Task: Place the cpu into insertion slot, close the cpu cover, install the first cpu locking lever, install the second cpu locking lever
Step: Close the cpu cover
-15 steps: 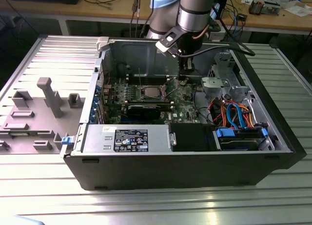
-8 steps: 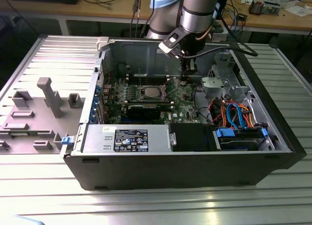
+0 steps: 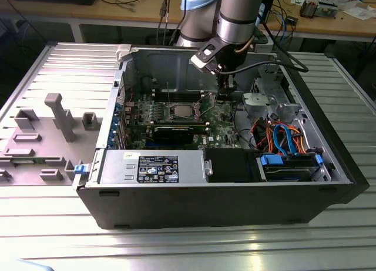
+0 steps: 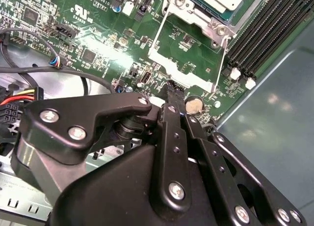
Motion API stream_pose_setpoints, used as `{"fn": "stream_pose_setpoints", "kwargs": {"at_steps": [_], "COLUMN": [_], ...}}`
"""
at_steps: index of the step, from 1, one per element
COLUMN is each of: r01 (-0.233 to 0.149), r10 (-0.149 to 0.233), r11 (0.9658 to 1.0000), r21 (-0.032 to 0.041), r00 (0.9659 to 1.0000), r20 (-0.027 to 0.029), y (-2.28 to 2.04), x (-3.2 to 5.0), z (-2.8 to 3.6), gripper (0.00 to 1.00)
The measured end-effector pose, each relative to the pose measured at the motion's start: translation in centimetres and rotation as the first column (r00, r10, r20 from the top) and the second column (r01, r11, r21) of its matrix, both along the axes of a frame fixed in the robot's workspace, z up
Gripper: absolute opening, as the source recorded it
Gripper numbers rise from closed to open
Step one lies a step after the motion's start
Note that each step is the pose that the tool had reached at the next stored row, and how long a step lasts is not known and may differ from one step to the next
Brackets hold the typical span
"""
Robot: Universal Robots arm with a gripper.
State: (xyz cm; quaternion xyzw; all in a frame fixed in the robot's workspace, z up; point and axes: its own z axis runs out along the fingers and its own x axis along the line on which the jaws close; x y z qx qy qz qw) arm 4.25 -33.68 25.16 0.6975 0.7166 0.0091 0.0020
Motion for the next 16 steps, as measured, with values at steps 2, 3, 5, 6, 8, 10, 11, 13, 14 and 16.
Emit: {"fn": "stream_pose_setpoints", "kwargs": {"at_steps": [2,3,5,6,8,10,11,13,14,16], "r01": [0.0,0.0,0.0,0.0,0.0,0.0,0.0,0.0,0.0,0.0], "r10": [0.0,0.0,0.0,0.0,0.0,0.0,0.0,0.0,0.0,0.0], "r11": [1.0,1.0,1.0,1.0,1.0,1.0,1.0,1.0,1.0,1.0], "r21": [0.0,0.0,0.0,0.0,0.0,0.0,0.0,0.0,0.0,0.0], "r00": [1.0,1.0,1.0,1.0,1.0,1.0,1.0,1.0,1.0,1.0], "r20": [-0.0001,0.0,0.0,0.0,-0.0001,0.0,0.0,0.0,0.0,0.0], "y": [0.0,0.0,0.0,0.0,0.0,0.0,0.0,0.0,0.0,0.0], "x": [-0.25,-0.26,-0.95,-0.97,-1.0,-1.03,-1.06,-1.1,-1.12,-1.15], "z": [0.0,0.0,-0.01,-0.01,-0.02,-0.02,-0.02,-0.02,-0.02,-0.02], "gripper": [0.11,0.11,0.11,0.11,0.11,0.11,0.11,0.11,0.11,0.11]}}
